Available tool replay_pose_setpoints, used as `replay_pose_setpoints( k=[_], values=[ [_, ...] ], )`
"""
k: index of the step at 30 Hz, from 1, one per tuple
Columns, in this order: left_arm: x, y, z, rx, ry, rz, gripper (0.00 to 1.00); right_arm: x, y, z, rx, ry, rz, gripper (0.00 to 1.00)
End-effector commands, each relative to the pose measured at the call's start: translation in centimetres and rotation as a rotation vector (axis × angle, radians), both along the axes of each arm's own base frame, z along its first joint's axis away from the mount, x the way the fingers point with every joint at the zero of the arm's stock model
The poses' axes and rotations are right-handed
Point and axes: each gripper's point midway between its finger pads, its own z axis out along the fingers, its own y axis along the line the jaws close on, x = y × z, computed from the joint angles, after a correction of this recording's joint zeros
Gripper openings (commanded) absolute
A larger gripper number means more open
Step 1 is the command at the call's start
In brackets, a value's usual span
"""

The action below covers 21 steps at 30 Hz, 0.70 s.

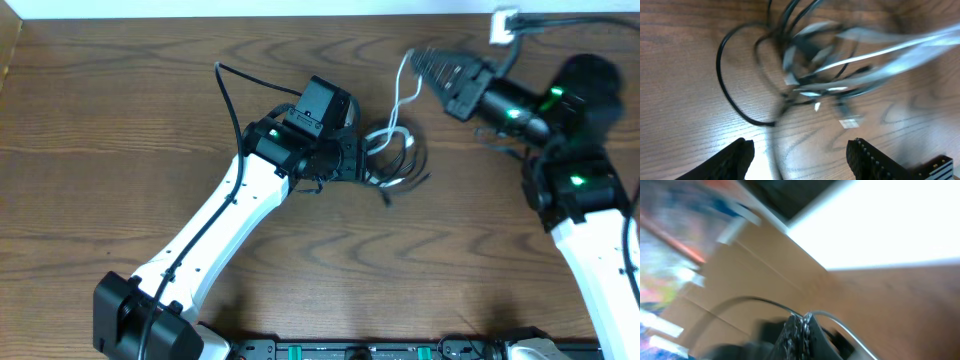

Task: Untangle cables
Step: 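Pull the white cable upward and away with the right gripper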

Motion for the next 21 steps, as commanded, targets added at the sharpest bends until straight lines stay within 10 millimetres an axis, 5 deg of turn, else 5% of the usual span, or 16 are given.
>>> replay_pose_setpoints(
  k=[1, 3, 6, 21],
  values=[
    [0.3, 0.0, -0.2, 0.010, -0.005, 0.001, 0.65, -1.8, -0.2, 4.7, 0.064, -0.093, 0.019, 0.01],
    [0.3, 0.0, -0.2, 0.010, -0.005, 0.001, 0.66, -2.1, -0.3, 5.4, 0.079, -0.110, 0.022, 0.02],
    [0.3, 0.0, -0.2, 0.011, -0.004, 0.002, 0.81, -2.0, -0.1, 4.9, 0.079, -0.080, 0.026, 0.02],
    [-0.2, -1.2, -3.4, 0.004, 0.109, -0.030, 0.81, -1.8, 0.6, 3.8, 0.073, -0.029, 0.035, 0.02]
  ],
)
